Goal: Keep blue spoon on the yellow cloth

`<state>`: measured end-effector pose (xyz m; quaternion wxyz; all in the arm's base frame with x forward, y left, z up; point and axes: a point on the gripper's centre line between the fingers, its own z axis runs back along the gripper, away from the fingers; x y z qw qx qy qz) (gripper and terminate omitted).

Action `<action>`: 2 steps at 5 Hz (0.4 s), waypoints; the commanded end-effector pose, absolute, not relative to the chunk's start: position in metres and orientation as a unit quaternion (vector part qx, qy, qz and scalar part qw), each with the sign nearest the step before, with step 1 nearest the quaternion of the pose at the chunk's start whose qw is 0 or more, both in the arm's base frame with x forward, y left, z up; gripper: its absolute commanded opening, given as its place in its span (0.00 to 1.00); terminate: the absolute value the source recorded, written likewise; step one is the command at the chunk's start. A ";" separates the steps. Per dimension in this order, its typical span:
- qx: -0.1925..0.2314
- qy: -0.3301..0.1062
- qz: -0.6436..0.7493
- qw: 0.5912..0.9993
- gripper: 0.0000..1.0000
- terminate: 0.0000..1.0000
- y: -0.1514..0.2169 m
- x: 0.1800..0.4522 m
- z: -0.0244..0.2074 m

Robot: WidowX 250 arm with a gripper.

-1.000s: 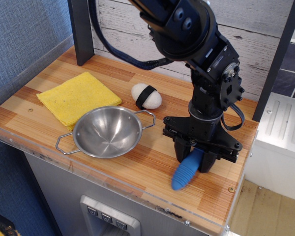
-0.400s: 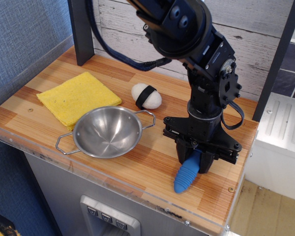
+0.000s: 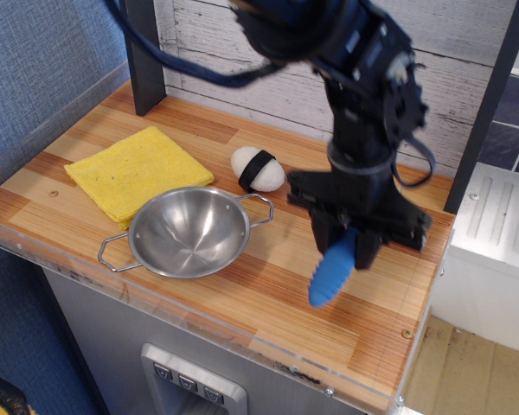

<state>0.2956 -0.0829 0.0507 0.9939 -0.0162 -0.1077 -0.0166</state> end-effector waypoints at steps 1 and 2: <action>-0.015 -0.156 -0.004 0.988 0.00 0.00 -0.047 0.288 0.102; -0.012 -0.171 0.015 0.985 0.00 0.00 -0.013 0.286 0.120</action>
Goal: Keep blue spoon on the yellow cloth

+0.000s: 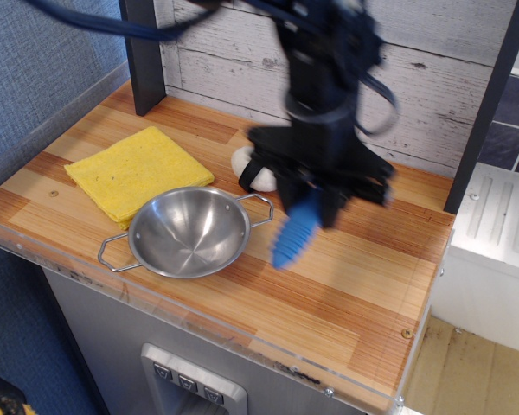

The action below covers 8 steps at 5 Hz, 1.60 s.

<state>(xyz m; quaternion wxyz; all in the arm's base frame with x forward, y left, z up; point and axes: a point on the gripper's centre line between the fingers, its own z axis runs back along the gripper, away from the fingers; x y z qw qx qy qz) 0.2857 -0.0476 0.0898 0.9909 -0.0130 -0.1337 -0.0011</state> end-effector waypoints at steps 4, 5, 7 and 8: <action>0.020 -0.154 0.111 0.982 0.00 0.00 0.101 0.289 0.115; 0.018 -0.141 0.131 0.981 0.00 0.00 0.123 0.286 0.100; 0.021 -0.121 0.145 0.982 0.00 0.00 0.155 0.299 0.076; 0.015 -0.099 0.137 0.985 0.00 0.00 0.150 0.312 0.061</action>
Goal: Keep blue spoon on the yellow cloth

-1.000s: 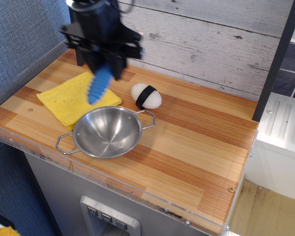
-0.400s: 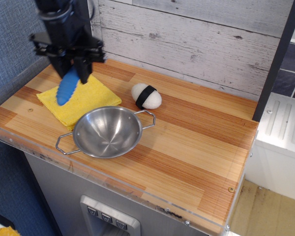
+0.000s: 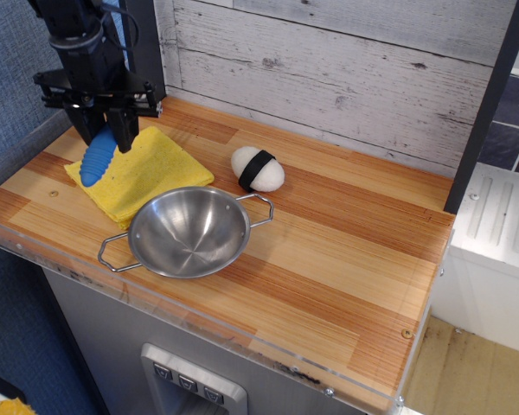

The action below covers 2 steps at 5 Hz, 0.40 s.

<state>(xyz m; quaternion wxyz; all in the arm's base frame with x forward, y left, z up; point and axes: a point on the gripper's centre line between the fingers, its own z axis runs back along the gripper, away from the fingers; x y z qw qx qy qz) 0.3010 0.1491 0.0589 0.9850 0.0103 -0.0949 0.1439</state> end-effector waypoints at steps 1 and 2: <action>0.004 -0.084 0.140 0.987 0.00 0.00 0.145 0.315 0.043; 0.003 -0.070 0.141 0.987 0.00 0.00 0.147 0.315 0.033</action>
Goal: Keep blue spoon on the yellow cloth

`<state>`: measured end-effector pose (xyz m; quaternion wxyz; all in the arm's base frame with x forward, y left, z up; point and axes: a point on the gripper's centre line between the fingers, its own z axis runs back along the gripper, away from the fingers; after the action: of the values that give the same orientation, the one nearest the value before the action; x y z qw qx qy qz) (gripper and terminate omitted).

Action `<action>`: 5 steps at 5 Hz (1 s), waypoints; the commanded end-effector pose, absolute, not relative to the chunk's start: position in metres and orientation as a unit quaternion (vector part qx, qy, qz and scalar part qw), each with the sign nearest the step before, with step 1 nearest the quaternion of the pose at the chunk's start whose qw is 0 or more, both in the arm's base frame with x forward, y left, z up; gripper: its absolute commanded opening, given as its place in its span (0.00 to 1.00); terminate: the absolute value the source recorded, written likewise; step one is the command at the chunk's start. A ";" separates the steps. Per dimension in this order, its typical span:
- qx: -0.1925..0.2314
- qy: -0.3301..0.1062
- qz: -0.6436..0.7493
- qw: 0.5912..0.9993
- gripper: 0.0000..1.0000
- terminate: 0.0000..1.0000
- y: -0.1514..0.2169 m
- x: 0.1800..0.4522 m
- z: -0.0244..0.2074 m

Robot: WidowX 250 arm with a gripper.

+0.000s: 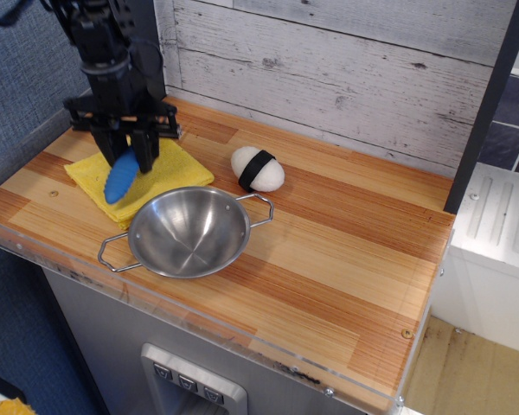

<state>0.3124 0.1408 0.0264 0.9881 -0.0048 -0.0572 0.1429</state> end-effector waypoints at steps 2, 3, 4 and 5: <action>0.004 -0.061 0.159 0.985 1.00 0.00 0.151 0.309 0.034; -0.005 -0.070 0.159 0.985 1.00 0.00 0.150 0.309 0.037; -0.006 -0.072 0.153 0.986 1.00 0.00 0.150 0.310 0.048; -0.007 -0.093 0.155 0.984 1.00 0.00 0.150 0.310 0.065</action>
<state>0.3097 0.1412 0.0427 0.9870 -0.0204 -0.0559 0.1494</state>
